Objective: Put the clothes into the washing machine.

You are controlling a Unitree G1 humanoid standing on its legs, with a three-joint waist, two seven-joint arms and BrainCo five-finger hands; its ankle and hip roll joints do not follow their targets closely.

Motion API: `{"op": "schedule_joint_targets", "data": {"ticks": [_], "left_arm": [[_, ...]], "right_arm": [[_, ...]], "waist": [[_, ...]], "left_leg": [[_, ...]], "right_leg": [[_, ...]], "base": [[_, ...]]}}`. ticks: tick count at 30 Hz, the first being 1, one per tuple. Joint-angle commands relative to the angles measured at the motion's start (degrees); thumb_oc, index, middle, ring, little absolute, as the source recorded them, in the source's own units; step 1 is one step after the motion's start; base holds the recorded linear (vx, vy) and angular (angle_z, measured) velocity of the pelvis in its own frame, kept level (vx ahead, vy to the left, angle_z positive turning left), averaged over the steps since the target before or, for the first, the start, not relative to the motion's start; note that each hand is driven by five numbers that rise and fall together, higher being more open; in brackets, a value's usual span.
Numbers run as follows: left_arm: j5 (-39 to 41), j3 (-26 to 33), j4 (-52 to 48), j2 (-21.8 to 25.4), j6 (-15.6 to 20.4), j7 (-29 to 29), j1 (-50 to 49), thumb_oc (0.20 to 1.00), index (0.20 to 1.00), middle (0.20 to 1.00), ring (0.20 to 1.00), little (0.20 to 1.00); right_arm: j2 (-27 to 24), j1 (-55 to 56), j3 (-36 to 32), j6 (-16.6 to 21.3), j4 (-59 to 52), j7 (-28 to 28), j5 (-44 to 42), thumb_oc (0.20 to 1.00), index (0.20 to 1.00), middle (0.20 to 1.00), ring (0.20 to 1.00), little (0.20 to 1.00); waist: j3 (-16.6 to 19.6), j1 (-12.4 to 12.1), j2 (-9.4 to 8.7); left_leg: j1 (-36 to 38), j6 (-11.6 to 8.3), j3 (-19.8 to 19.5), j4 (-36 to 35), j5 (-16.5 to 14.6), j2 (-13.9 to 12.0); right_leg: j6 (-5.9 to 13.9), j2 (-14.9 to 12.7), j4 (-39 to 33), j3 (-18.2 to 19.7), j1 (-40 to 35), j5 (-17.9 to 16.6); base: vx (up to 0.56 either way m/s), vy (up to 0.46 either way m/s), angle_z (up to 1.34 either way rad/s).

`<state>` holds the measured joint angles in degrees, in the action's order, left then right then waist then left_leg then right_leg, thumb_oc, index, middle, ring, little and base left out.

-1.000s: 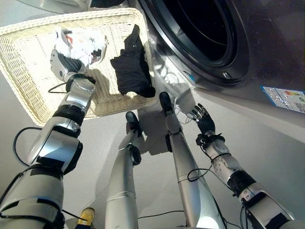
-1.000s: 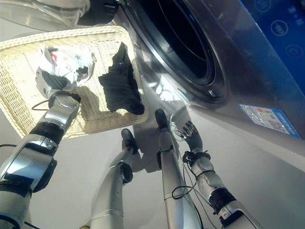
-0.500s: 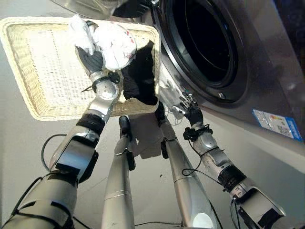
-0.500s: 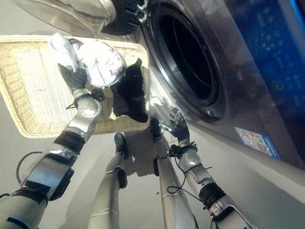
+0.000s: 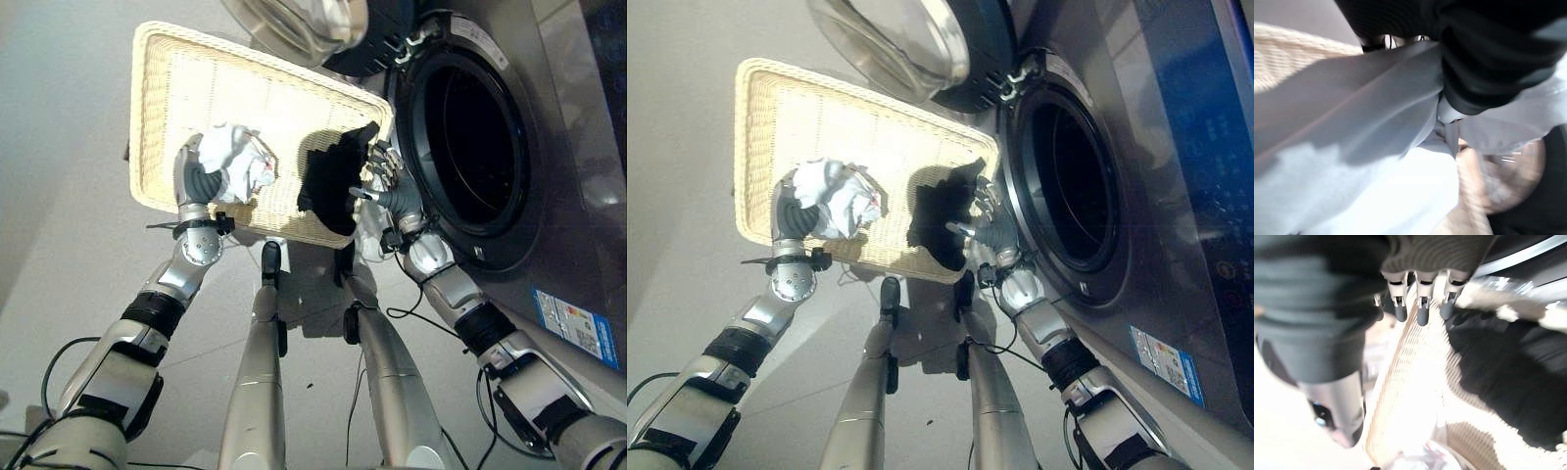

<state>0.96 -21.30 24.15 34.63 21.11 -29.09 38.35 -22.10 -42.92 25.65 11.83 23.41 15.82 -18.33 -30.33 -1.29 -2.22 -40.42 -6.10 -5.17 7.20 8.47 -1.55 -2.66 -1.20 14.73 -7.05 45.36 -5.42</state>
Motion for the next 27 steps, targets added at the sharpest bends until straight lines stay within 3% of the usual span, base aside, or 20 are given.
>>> {"op": "schedule_joint_targets", "data": {"ticks": [1, 5, 9, 14, 15, 16, 27], "left_arm": [[6.15, 1.99, -6.78, -1.77, 7.86, 8.32, 2.44, 0.200, 0.200, 0.200, 0.200, 0.200], [15.65, 2.12, -13.19, -2.95, 10.28, 18.65, 1.71, 0.200, 0.200, 0.200, 0.200, 0.200], [24.15, 2.00, -18.20, -3.68, 9.92, 27.21, 2.38, 0.200, 0.200, 0.200, 0.200, 0.200], [25.51, 1.91, -19.25, -3.97, 9.66, 28.73, 2.46, 0.200, 0.200, 0.200, 0.200, 0.200], [26.49, 1.90, -20.09, -4.04, 9.13, 29.97, 2.89, 0.200, 0.200, 0.200, 0.200, 0.200], [31.62, 1.11, -24.97, -4.82, 5.81, 35.81, 3.09, 0.200, 0.200, 0.200, 0.200, 0.200], [42.30, -1.47, -30.67, -7.17, -2.37, 49.03, 3.85, 0.200, 0.200, 0.200, 0.200, 0.200]], "right_arm": [[-1.69, -1.39, 0.42, -1.45, -2.65, -0.80, 6.22, 1.000, 1.000, 1.000, 1.000, 1.000], [-2.52, -4.20, 2.97, -4.51, -1.10, -2.35, 13.68, 1.000, 1.000, 1.000, 1.000, 1.000], [-3.58, -6.55, 5.62, -7.34, -0.37, -3.92, 19.17, 1.000, 1.000, 1.000, 1.000, 1.000], [-3.76, -6.94, 6.27, -7.76, -0.14, -4.40, 20.25, 1.000, 1.000, 1.000, 1.000, 1.000], [-3.94, -7.65, 6.77, -8.09, -0.04, -4.71, 20.89, 1.000, 1.000, 1.000, 1.000, 1.000], [-4.88, -8.55, 9.55, -10.52, 0.19, -5.59, 26.53, 1.000, 1.000, 1.000, 1.000, 1.000], [-4.74, -9.91, 11.76, -12.50, 1.43, -7.85, 26.10, 1.000, 1.000, 1.000, 1.000, 1.000]], "waist": [[0.53, -0.22, 4.97], [0.53, -0.98, 5.32], [0.53, -1.35, 5.52], [0.53, -1.40, 5.52], [0.53, -1.48, 5.54], [0.53, -1.52, 5.35], [0.53, -0.79, 5.83]], "left_leg": [[-0.07, 1.79, 3.46, 0.52, -1.12, 4.64], [1.09, 2.06, 3.33, -0.10, -1.41, 4.91], [1.45, 2.37, 3.14, -0.26, -1.32, 5.25], [1.48, 2.45, 3.08, -0.11, -1.43, 5.38], [0.97, 2.53, 3.02, 0.00, -1.07, 5.44], [1.67, 2.95, 2.97, 1.10, -2.22, 6.05], [1.62, 3.47, 4.07, 1.82, -2.75, 6.56]], "right_leg": [[5.74, 0.81, 0.77, -0.28, -2.08, 3.05], [5.96, 0.55, 0.85, -0.91, -2.87, 3.35], [6.11, 0.34, 0.81, -1.01, -3.13, 3.12], [6.15, 0.28, 0.94, -1.01, -3.11, 3.11], [6.15, 0.29, 0.71, -1.06, -2.73, 2.50], [6.36, -0.09, 1.37, -1.08, -3.36, 3.06], [6.75, -0.79, 0.66, -0.57, -3.25, 2.09]], "base": [[0.00, -0.017, 0.17], [0.00, -0.010, 0.10], [-0.01, -0.008, 0.09], [0.00, -0.002, 0.01], [0.02, -0.044, 0.01], [0.01, -0.047, 0.01], [0.01, 0.003, 0.02]]}}
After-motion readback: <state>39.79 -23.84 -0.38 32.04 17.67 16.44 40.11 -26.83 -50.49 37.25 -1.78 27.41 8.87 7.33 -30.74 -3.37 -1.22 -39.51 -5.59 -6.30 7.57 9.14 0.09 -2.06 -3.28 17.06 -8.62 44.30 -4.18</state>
